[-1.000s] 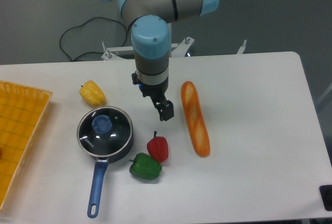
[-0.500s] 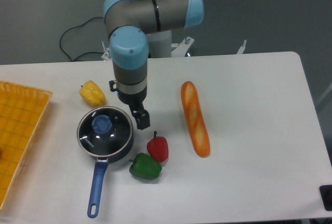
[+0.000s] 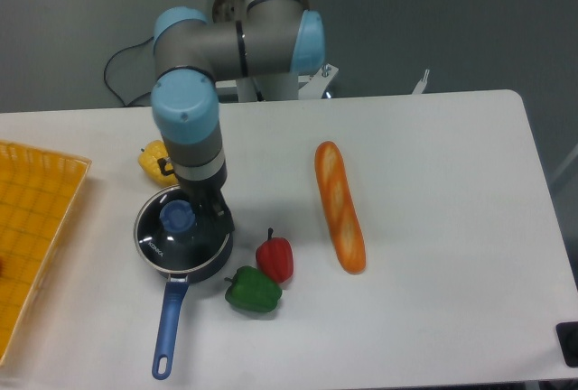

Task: Open the lid
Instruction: 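Lower the gripper over the saucepan's glass lid toward the blue knob, then close the gripper on the blue knob of the lid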

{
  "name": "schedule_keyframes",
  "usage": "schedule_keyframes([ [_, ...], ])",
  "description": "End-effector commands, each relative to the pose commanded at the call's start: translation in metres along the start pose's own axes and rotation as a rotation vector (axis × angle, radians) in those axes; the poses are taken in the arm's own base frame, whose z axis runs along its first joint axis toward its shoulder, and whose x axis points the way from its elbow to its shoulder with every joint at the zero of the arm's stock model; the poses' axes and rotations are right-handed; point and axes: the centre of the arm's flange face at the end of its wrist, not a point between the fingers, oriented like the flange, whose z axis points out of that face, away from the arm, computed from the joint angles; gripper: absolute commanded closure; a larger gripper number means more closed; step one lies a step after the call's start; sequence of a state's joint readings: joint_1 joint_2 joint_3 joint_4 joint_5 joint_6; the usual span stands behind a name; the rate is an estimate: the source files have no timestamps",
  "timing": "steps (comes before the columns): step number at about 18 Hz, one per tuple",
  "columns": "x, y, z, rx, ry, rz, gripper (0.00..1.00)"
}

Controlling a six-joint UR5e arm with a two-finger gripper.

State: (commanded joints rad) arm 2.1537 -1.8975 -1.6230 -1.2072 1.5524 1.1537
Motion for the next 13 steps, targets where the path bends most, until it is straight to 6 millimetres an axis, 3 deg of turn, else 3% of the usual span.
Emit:
schedule_keyframes([
  [3,0.004,-0.010,-0.004,0.005,-0.008,0.006,0.00],
  [13,0.015,-0.031,0.012,-0.003,0.008,0.000,0.00],
])
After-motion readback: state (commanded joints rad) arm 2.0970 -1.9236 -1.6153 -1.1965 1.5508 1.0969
